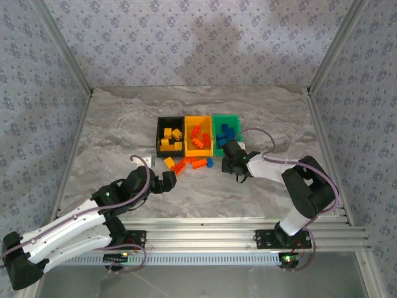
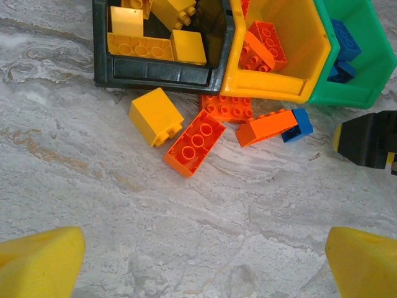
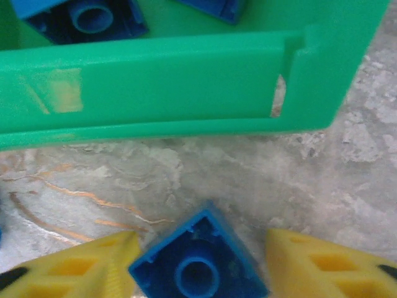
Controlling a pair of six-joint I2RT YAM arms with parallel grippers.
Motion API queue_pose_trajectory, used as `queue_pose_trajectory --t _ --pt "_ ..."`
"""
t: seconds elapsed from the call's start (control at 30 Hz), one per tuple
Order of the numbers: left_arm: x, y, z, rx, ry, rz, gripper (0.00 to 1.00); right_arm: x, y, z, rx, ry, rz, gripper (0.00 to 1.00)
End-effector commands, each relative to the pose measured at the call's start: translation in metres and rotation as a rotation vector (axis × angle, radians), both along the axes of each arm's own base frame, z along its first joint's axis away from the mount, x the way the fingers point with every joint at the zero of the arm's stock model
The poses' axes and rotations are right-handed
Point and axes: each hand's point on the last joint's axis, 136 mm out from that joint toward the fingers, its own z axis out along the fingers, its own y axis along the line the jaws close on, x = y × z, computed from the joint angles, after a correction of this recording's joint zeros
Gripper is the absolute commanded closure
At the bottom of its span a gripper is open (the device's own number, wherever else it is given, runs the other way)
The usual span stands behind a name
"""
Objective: Sort the legos into containers by color
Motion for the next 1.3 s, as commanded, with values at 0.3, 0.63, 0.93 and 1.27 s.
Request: queue_pose_trajectory --t 0.3,0.63,0.93,1.27 --pt "0.000 0.010 -0.005 0.020 -0.002 0.036 0.00 -0.002 0.005 0.044 0.040 -0.103 0.093 0.65" --pt "0.000 0.015 -0.015 0.021 0.004 0.066 0.00 0.043 0.025 0.117 0.122 -0.231 0.128 0.64" --pt "-0.004 0.023 -0.026 0.025 0.020 0.087 0.00 0.124 0.030 0.113 0.077 -0.219 0.036 0.59" --pt "0.008 0.018 -0.021 0.088 -0.041 0.066 0.01 0.134 0.034 0.148 0.110 -0.280 0.039 0.26"
